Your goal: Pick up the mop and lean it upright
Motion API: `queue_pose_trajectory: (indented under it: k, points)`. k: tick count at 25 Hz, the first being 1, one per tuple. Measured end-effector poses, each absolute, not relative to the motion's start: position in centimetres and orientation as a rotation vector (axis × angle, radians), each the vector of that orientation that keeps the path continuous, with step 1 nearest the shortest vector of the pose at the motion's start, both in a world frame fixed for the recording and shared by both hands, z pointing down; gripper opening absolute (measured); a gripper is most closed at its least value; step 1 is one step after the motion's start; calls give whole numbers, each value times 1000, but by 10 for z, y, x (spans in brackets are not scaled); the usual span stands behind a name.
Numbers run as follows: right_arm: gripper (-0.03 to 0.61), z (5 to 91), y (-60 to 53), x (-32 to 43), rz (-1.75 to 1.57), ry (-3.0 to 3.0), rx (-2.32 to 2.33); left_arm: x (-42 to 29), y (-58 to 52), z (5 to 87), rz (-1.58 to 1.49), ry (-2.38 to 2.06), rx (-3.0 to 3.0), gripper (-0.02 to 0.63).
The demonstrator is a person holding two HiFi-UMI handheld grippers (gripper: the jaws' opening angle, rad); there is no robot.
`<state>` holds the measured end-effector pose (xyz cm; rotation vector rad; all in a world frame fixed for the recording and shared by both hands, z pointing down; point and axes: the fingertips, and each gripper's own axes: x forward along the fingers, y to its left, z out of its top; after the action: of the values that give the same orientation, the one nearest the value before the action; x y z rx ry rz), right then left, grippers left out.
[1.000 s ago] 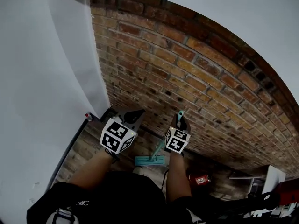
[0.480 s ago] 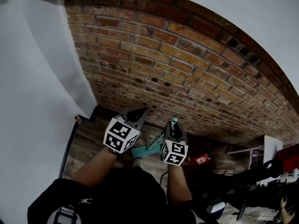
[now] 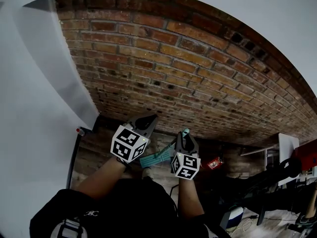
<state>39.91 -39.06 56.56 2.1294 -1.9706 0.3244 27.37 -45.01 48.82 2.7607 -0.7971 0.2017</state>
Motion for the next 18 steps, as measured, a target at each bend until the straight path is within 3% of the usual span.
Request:
queue_pose_trajectory:
  k: [18]
  points:
    - [110,576,-451,425,347,-2041,2107,262,-465,486,216,-937,2724,-9]
